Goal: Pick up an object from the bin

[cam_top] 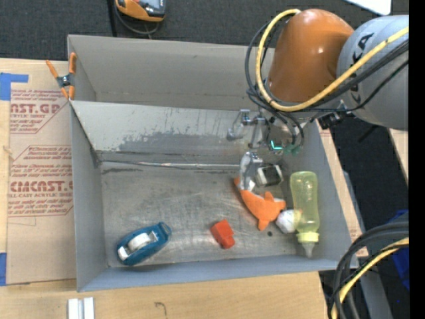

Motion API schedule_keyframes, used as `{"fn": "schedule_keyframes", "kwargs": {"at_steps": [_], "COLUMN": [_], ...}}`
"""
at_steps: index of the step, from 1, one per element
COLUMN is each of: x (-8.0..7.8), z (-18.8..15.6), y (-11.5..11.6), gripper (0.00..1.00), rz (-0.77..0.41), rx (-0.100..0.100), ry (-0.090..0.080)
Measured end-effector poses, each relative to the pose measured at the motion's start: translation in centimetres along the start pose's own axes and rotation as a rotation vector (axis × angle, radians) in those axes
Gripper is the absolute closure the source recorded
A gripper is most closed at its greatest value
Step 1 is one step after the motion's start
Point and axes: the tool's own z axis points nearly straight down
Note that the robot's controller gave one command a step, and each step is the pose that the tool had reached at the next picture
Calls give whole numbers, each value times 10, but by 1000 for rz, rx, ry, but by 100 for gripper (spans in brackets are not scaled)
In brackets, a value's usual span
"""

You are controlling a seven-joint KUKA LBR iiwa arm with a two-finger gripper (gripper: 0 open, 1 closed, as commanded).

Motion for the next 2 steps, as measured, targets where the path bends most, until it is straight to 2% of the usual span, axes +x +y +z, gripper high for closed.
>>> {"fn": "schedule_keyframes", "kwargs": {"at_steps": [1,2], "x": [-1,13], "z": [-5,24], "y": [0,-12], "gripper": [0,0], "rz": [0,-88], "rx": [0,0], "ry": [-8,-13]}}
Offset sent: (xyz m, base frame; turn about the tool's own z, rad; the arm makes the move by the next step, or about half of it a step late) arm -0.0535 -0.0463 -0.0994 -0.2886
